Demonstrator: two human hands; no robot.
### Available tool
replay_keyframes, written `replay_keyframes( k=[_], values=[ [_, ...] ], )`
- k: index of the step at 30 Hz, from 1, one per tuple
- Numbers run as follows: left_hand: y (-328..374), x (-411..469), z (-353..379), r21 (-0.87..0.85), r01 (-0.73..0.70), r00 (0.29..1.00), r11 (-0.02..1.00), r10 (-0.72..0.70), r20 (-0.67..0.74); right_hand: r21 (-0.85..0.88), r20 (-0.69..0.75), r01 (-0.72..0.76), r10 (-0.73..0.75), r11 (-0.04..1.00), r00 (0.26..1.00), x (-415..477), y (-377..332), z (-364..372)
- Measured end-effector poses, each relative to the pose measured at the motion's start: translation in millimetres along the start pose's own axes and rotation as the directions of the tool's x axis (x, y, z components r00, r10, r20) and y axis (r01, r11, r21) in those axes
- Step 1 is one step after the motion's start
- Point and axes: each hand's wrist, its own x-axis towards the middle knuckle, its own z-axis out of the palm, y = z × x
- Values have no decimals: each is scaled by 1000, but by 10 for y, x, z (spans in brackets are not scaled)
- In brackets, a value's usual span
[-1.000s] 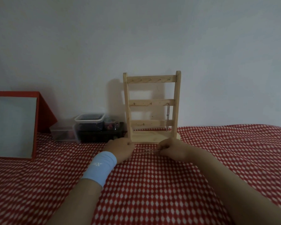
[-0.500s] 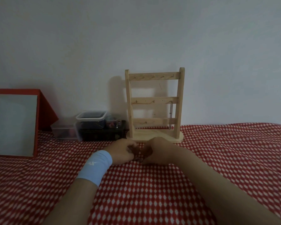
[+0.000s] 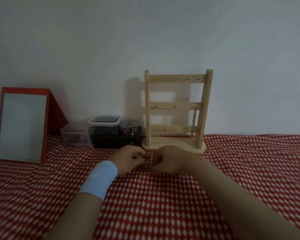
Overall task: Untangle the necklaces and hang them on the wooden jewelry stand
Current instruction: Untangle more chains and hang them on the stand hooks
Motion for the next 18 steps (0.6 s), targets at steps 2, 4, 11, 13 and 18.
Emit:
replay_keyframes(
  k=[2, 4, 11, 13, 18],
  values=[
    [-50, 9, -17, -71, -9, 1000, 997, 8, -26, 33, -12, 24, -23, 999, 1000, 46, -70, 52],
    [-100, 9, -39, -84, -16, 999, 996, 12, -47, 52, -8, 42, -41, 998, 999, 75, -39, 34],
    [-55, 67, -41, -253, -95, 975, 963, 39, -219, 97, -9, 69, -69, 993, 998, 81, 66, -208],
    [-22, 86, -48, -379, -77, 964, 922, -29, -266, 208, 0, 75, -76, 975, 997, 88, 90, -252],
    [-59, 62, -117, -605, -31, 970, 796, -123, -212, 686, 81, 46, -139, 726, 987, 122, 217, -200]
  ],
)
